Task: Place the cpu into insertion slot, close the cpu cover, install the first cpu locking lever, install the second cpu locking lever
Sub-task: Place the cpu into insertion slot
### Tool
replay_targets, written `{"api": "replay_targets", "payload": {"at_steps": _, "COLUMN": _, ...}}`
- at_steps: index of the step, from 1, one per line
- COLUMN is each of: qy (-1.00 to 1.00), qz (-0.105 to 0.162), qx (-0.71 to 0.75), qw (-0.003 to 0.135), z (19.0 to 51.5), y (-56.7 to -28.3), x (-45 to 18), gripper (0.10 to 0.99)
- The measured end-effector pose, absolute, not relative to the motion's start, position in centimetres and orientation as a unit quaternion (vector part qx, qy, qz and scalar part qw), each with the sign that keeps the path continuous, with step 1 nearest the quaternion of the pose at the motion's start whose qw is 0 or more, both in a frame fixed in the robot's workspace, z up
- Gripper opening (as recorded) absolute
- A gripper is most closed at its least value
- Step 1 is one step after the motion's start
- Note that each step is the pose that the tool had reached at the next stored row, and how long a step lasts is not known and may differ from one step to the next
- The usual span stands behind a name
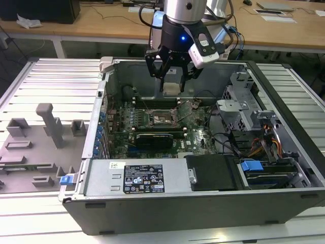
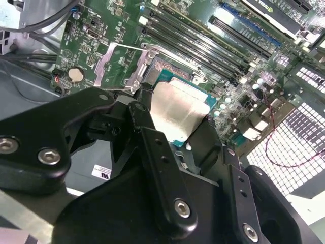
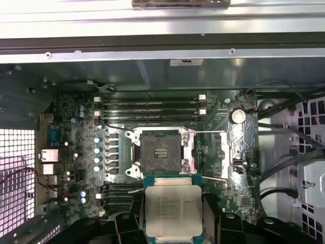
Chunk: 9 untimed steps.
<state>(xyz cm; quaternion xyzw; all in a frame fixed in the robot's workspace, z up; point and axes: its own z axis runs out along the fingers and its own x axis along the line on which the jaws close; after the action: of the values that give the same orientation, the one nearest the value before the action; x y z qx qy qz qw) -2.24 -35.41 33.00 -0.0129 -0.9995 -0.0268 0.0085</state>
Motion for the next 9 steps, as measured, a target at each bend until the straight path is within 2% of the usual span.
{"api": "replay_targets", "payload": {"at_steps": 9, "qy": -1.000, "qz": -0.020, "qx": -0.013, "qw": 0.008, "z": 32.28, "y": -35.41, "x": -2.24, "gripper": 0.541}}
